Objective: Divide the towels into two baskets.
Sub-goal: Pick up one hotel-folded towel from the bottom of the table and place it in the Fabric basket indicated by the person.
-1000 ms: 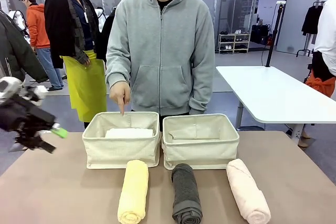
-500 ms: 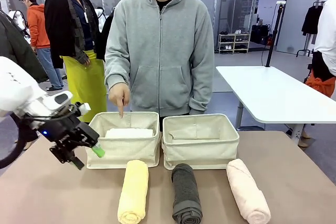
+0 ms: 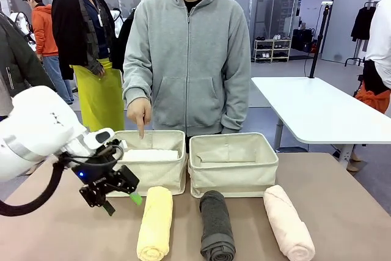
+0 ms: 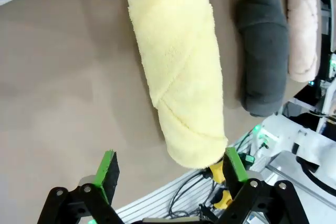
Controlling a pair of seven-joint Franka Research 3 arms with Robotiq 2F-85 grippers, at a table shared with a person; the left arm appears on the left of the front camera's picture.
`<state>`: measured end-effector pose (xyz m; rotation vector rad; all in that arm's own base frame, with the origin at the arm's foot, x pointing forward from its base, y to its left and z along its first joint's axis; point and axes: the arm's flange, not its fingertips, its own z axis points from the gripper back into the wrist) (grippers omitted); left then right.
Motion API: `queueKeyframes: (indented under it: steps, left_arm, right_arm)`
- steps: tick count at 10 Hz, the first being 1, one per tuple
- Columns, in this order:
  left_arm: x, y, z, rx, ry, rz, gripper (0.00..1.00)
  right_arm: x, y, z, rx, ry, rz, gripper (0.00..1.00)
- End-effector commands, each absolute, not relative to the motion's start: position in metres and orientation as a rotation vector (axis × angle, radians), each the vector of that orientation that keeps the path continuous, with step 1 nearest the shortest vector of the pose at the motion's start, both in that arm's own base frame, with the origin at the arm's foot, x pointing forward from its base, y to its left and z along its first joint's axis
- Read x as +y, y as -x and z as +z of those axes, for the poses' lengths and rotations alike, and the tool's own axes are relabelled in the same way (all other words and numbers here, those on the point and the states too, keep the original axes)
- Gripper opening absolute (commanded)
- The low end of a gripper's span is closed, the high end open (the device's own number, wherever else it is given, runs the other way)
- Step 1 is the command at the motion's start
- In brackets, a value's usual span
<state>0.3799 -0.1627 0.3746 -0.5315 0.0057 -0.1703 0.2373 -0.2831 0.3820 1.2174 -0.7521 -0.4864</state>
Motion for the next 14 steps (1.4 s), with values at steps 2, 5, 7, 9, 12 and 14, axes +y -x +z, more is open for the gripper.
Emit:
queueKeyframes:
  steps: [2, 5, 7, 9, 12, 14]
  left_arm:
    - [-0.19, -0.382, 0.353, -0.016, 0.533, -0.142, 1.0]
    - [-0.209, -0.39, 0.34, -0.029, 0.572, -0.14, 1.0]
    - [-0.223, -0.397, 0.337, -0.077, 0.582, -0.142, 1.0]
    - [-0.231, -0.402, 0.329, -0.099, 0.532, -0.13, 1.0]
    - [-0.24, -0.406, 0.316, -0.083, 0.468, -0.114, 1.0]
    - [-0.243, -0.407, 0.314, -0.079, 0.482, -0.163, 0.94]
  right_arm:
    - [-0.282, -0.236, 0.386, -0.766, -1.229, -0.493, 1.0]
    - [-0.282, -0.236, 0.386, -0.766, -1.229, -0.493, 1.0]
    - [-0.282, -0.236, 0.386, -0.766, -1.229, -0.493, 1.0]
    - [-0.282, -0.236, 0.386, -0.766, -1.229, -0.493, 1.0]
    - [-0.282, -0.236, 0.386, -0.766, -1.229, -0.493, 1.0]
    - [-0.282, -0.236, 0.386, -0.766, -1.229, -0.493, 1.0]
